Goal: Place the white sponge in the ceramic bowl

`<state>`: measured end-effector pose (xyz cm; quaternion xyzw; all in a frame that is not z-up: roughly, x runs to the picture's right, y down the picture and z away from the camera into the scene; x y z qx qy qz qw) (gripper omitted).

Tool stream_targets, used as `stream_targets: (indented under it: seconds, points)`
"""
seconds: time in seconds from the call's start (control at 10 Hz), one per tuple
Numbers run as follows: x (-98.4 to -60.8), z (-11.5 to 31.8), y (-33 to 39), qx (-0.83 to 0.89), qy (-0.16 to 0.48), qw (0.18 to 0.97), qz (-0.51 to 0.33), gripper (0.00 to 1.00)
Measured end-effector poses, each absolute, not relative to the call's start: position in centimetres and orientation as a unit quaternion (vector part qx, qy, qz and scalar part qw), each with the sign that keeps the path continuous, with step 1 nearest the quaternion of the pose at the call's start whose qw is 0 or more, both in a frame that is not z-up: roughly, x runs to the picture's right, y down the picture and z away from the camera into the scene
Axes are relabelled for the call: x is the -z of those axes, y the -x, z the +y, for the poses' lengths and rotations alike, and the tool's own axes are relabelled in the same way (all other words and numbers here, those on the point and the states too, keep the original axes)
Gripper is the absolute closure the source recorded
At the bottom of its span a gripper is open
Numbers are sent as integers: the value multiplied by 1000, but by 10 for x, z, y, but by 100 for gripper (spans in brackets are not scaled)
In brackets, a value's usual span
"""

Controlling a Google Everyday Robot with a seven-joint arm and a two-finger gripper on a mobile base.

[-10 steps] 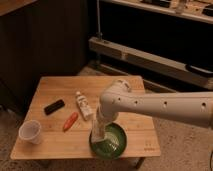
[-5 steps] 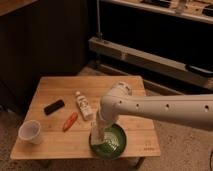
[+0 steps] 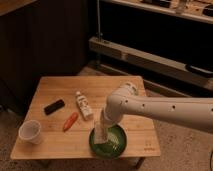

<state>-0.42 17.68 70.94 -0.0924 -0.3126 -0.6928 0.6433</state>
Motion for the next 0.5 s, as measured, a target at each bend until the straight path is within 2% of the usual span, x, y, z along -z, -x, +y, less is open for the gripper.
stream_targets:
  seconds: [0.2,0.3,0.4,0.5]
  points:
    - [-709,175,2,690,87,644,-320,76]
    - [-713,172,-4,687,86,646,-322,70]
    - [-719,168,-12,684,86,649,-323,69]
    - [-722,168,-15,682,85,650,-324,72]
